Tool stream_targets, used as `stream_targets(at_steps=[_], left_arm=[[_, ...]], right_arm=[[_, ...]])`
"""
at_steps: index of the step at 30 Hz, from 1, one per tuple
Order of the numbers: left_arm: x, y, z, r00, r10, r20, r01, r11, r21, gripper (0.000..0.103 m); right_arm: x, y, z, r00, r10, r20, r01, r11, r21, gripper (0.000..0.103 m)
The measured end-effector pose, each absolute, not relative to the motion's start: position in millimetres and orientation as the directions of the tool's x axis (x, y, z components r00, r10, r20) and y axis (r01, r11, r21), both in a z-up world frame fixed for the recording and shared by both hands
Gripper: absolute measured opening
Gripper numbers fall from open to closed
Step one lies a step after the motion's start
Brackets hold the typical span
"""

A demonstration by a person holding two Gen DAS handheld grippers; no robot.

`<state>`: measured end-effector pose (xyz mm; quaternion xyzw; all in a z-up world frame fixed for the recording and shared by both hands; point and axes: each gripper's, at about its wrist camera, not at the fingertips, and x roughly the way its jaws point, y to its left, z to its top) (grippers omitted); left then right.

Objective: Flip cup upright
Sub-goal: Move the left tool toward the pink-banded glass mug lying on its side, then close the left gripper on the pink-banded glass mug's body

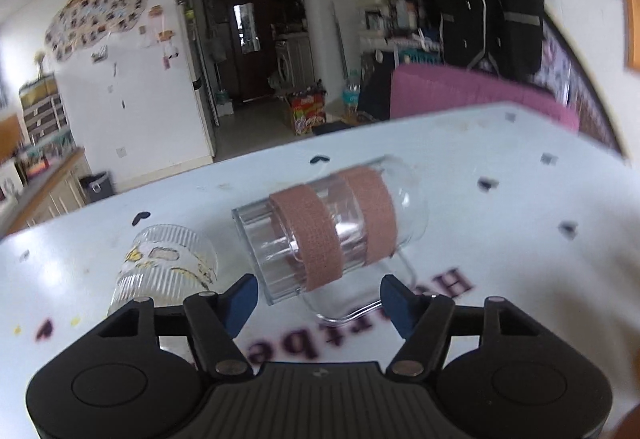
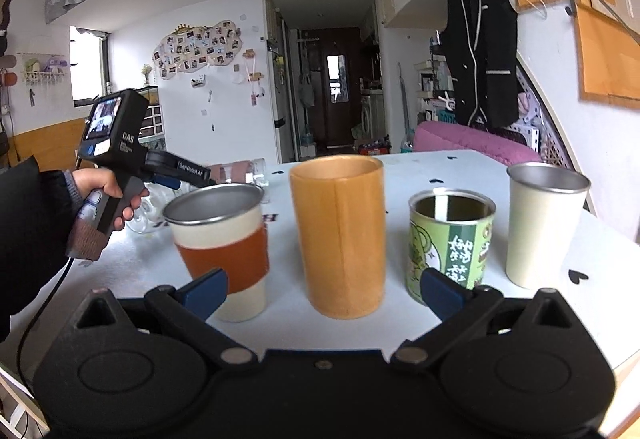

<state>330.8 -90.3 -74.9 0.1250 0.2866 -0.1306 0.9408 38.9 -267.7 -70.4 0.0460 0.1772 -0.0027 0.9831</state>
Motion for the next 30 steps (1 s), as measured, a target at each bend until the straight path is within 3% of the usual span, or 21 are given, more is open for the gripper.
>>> stream_targets(at_steps=[9, 13, 19, 30], left_arm=[[357.7, -97.2, -99.5, 0.813, -0.103, -0.573, 0.288, 0.926, 0.244, 0.068], [361.4, -95.3, -102.8, 0.805, -0.088, -0.586, 0.269, 0.935, 0.23, 0.049], [346.5, -85.8, -98.0, 0.811, -0.082, -0.58, 0.227, 0.956, 0.183, 0.038], [310.3, -81.8, -95.6, 0.815, -0.067, -0.576, 0.219, 0.955, 0.198, 0.037]], right_arm=[[52.2, -276.1, -79.6, 0.925, 0.01, -0.379, 0.031, 0.994, 0.102, 0.103], [53.8, -277.8, -81.4, 0.921, 0.002, -0.388, 0.041, 0.994, 0.102, 0.103], [54.7, -276.4, -80.3, 0.92, 0.004, -0.392, 0.039, 0.994, 0.103, 0.103], [40.4, -269.7, -71.0, 0.934, 0.026, -0.357, 0.009, 0.995, 0.095, 0.103]])
